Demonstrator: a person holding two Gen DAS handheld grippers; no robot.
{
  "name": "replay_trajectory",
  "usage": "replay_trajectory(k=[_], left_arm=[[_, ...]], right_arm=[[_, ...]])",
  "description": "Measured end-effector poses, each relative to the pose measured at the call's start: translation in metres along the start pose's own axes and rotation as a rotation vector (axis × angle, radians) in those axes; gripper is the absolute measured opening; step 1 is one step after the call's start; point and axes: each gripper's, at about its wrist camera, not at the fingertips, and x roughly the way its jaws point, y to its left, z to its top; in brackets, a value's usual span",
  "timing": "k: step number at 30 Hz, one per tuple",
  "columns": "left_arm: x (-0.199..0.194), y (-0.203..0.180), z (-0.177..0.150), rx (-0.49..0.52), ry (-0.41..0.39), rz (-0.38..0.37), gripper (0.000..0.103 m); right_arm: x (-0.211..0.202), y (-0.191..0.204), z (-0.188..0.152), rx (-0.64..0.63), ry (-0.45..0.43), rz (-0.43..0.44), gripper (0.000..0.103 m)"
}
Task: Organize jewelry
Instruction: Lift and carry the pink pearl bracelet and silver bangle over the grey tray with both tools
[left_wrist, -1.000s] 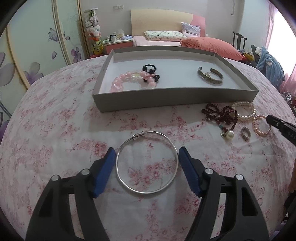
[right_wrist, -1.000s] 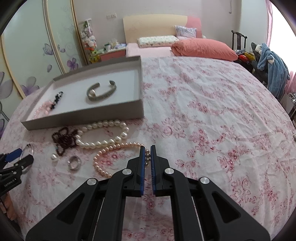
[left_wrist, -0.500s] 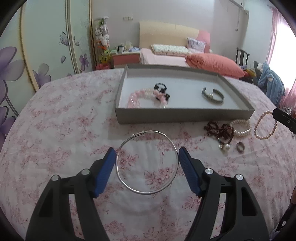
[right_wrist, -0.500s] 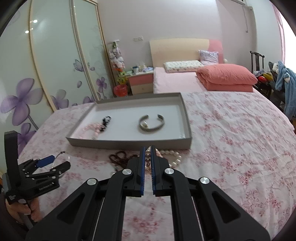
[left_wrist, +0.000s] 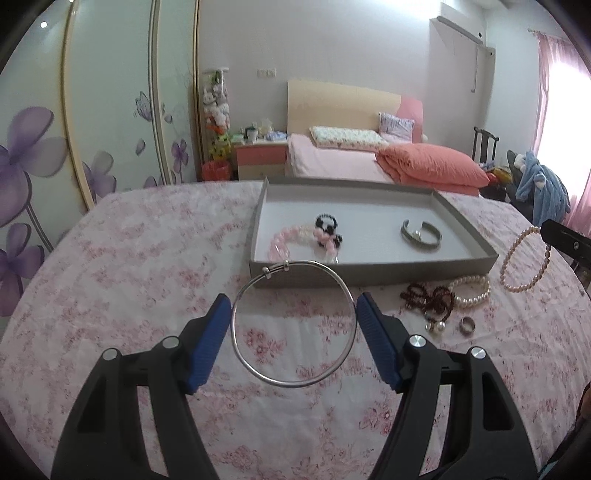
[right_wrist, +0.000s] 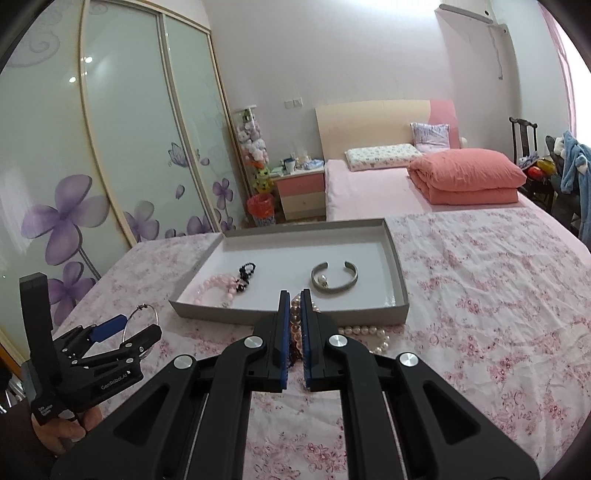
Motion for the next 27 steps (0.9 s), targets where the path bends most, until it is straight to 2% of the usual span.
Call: replay_trajectory(k=[15, 27], left_arm=[[-0.050, -0.021, 0.016, 0.051, -0.223, 0.101, 0.068], [-0.058, -0.033, 0.045, 0.058, -0.284, 0.098, 0.068]], right_arm=[[-0.022, 0.020, 0.009, -0.061, -0.159, -0.010, 0.007], [-0.018, 0.027, 0.027, -0.071, -0.231, -0.001, 0.006]])
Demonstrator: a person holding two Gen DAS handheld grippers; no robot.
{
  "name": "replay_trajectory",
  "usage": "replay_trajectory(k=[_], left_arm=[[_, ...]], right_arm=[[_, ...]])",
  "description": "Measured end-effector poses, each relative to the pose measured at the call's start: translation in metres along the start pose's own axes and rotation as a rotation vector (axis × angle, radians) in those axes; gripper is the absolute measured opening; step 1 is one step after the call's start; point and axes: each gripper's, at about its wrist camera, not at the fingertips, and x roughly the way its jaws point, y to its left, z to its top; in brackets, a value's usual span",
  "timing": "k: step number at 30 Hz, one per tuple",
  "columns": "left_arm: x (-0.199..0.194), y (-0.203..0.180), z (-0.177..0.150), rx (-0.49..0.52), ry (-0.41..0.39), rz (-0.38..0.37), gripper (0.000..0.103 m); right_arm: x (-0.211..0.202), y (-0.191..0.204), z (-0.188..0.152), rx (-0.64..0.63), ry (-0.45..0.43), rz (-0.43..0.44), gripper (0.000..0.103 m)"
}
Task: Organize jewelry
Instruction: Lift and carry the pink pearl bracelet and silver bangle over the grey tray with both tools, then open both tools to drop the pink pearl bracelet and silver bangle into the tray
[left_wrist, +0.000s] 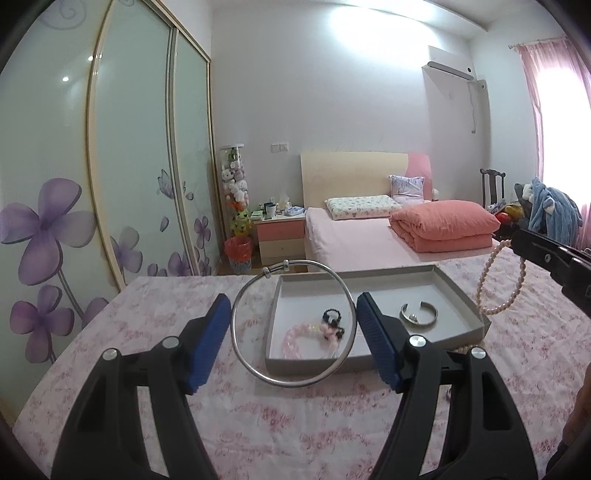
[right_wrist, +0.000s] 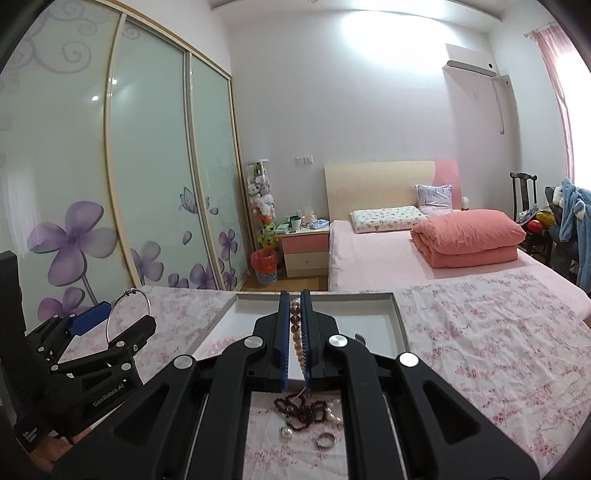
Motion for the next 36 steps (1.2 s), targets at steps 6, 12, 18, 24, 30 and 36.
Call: replay_trajectory(k=[6, 12, 18, 24, 30, 36], left_arm=[[0.014, -0.003, 0.006, 0.002, 0.003, -0.010, 0.068], [0.048, -0.005, 0.012, -0.011, 0.031, -0.032, 0.069], [0.102, -0.008, 0.011, -0.025, 0.105, -0.059, 0.069], [0.158, -0.017, 0.000, -0.025, 0.202, -0.094, 0.068], [0.188, -0.028, -0.009, 0.001, 0.255, -0.128, 0.069], [0.190, -0.016, -0.008, -0.023, 0.244, -0.109, 0.076]], right_arm=[[0.012, -0.003, 0.006, 0.010, -0.006, -0.002, 0.007], [0.040, -0.011, 0.010, 0.043, 0.018, -0.005, 0.007], [0.086, -0.025, 0.007, 0.083, 0.090, -0.003, 0.007], [0.138, -0.043, -0.009, 0.160, 0.216, 0.022, 0.007], [0.167, -0.054, -0.019, 0.212, 0.308, 0.025, 0.008], [0.156, -0.070, -0.019, 0.245, 0.286, -0.025, 0.033]])
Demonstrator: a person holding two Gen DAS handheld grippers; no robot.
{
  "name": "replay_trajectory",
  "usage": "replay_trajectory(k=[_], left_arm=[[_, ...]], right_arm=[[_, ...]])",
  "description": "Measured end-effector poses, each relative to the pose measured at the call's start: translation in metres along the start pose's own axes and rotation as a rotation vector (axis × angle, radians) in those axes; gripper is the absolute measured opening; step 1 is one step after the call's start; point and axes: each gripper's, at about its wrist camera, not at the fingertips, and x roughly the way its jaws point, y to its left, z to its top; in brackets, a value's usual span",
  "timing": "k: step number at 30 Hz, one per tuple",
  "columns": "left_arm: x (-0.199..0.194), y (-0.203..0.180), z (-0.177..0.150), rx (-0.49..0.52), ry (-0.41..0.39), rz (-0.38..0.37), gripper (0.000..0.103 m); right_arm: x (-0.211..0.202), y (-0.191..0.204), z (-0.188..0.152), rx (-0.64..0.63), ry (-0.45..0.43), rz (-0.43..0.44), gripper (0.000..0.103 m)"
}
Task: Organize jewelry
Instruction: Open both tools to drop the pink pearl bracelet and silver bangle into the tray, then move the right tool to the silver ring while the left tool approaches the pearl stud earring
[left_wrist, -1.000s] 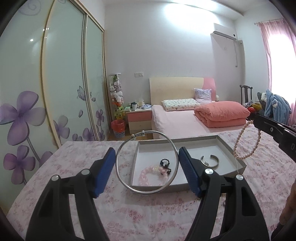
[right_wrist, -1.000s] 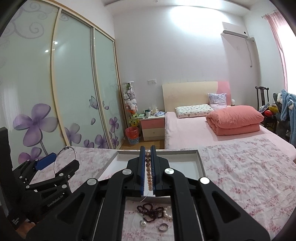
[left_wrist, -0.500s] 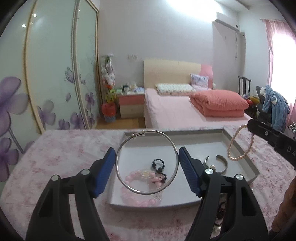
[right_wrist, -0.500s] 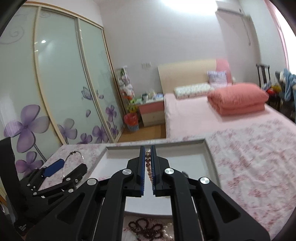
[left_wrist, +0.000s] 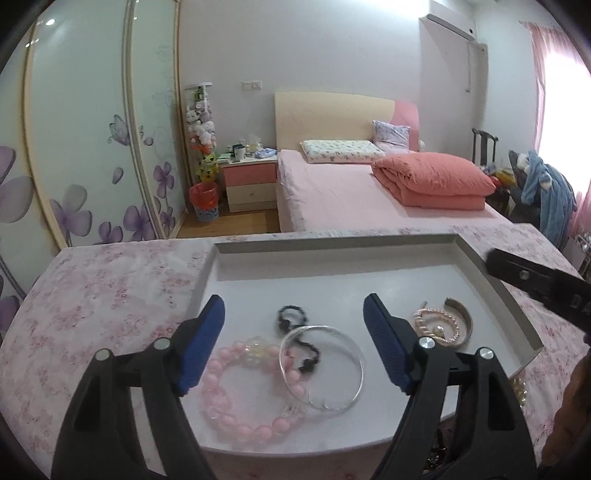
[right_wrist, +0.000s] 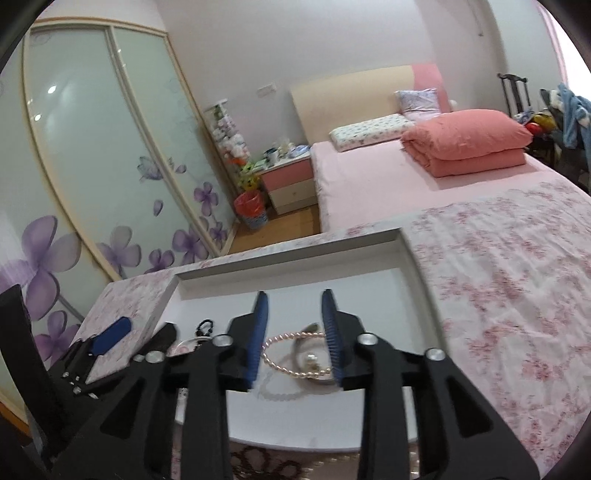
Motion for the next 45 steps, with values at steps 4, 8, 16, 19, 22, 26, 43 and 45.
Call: replay_trajectory(k=[4, 8, 16, 19, 22, 26, 43, 45], left_arm=[[-0.012, 0.016, 0.005, -0.050, -0.016, 0.022, 0.076], [-0.030, 0.027, 0.009, -0.064, -0.040, 0.054, 0.076], [-0.064, 0.031, -0.001, -0.064, -0.053, 0.063, 0.076], [-0.077, 0.035, -0.009, -0.072, -0.048, 0.062, 0.076], [-0.087, 0.045, -0.019, -0.086, -0.034, 0.069, 0.076], [-0.098, 0.065, -0.040, -0.121, 0.016, 0.070, 0.076], [-0.107, 0.088, -0.084, -0.157, 0.127, 0.073, 0.076], [-0.107, 0.084, -0.084, -0.149, 0.128, 0.067, 0.076]], right_arm=[[-0.015, -0.008, 0.000, 0.018, -0.020, -0.004, 0.033], [-0.027, -0.007, 0.001, 0.010, -0.035, -0.004, 0.033], [-0.051, -0.002, -0.009, -0.020, -0.039, -0.006, 0.033], [-0.061, -0.006, -0.017, -0.035, -0.022, -0.018, 0.033], [-0.071, -0.011, -0.033, -0.063, 0.014, -0.038, 0.033], [-0.075, -0.017, -0.063, -0.105, 0.110, -0.057, 0.033], [-0.041, 0.018, -0.119, -0.288, 0.328, -0.085, 0.033], [-0.038, 0.021, -0.119, -0.310, 0.323, -0.101, 0.032]])
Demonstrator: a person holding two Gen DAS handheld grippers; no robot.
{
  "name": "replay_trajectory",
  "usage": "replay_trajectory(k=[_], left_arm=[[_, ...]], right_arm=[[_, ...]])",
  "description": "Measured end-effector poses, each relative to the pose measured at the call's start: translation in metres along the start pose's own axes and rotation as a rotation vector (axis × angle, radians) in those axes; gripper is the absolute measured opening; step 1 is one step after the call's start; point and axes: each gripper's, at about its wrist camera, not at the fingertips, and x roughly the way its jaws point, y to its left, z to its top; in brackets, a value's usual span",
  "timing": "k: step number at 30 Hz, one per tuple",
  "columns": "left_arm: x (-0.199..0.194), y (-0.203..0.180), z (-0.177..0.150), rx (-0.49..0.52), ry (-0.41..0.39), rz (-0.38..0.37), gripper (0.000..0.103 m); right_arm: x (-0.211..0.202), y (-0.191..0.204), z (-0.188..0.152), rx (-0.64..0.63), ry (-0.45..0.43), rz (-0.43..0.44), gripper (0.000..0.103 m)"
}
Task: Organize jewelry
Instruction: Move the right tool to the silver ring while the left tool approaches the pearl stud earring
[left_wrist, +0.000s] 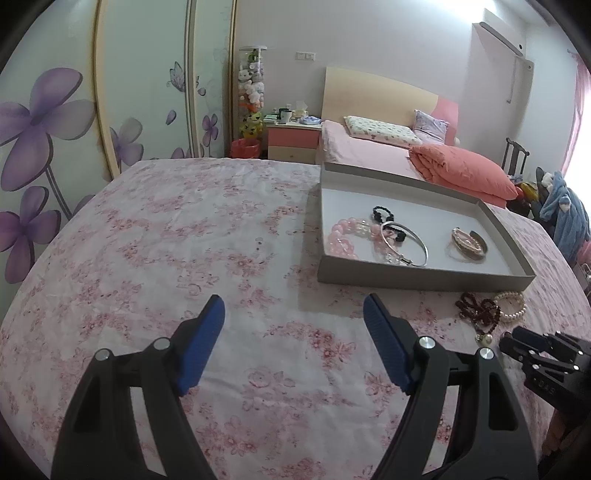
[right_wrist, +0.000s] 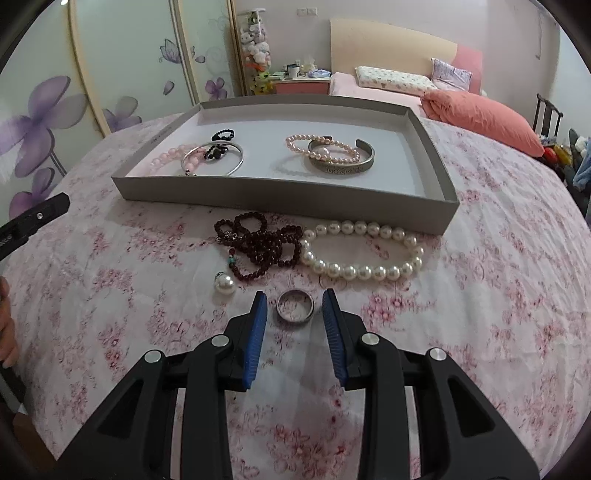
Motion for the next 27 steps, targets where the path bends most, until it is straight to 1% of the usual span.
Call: replay_trajectory(k=[2, 5, 8, 11, 15, 16, 17, 20, 23, 25, 27], left_arm=[[0.001, -0.004, 0.000, 0.005, 0.004, -0.006, 0.076], [0.001, -0.014, -0.003, 0.018, 0.013, -0.025, 0.076], [0.000, -0.029, -0.007, 0.049, 0.024, -0.058, 0.076], [-0.001, -0.049, -0.011, 0.089, 0.036, -0.095, 0.076], [0.000, -0.084, -0.020, 0.164, 0.066, -0.174, 0.076], [0.001, -0.094, -0.022, 0.185, 0.076, -0.195, 0.076], [0.002, -0.105, -0.025, 0.206, 0.085, -0.214, 0.076], [0.009, -0.134, -0.034, 0.271, 0.117, -0.238, 0.076], [0.018, -0.160, -0.040, 0.315, 0.142, -0.229, 0.074], [0.025, -0.169, -0.041, 0.320, 0.158, -0.227, 0.069], [0.033, -0.176, -0.042, 0.320, 0.171, -0.212, 0.067]], right_arm=[[0.000, 0.003, -0.001, -0.025, -0.013, -0.023, 0.023], [-0.003, -0.002, -0.004, -0.014, -0.013, -0.025, 0.023], [-0.008, -0.015, -0.008, 0.011, -0.014, -0.061, 0.023], [-0.012, -0.045, -0.008, 0.070, -0.014, -0.133, 0.023], [-0.017, -0.085, -0.011, 0.160, -0.018, -0.237, 0.023], [-0.018, -0.092, -0.012, 0.178, -0.022, -0.242, 0.023], [-0.019, -0.097, -0.013, 0.202, -0.023, -0.229, 0.023], [-0.019, -0.100, -0.013, 0.214, -0.025, -0.218, 0.023], [-0.019, -0.098, -0.012, 0.203, -0.024, -0.214, 0.023], [-0.018, -0.099, -0.012, 0.208, -0.024, -0.206, 0.023], [-0.019, -0.100, -0.012, 0.216, -0.026, -0.194, 0.023]])
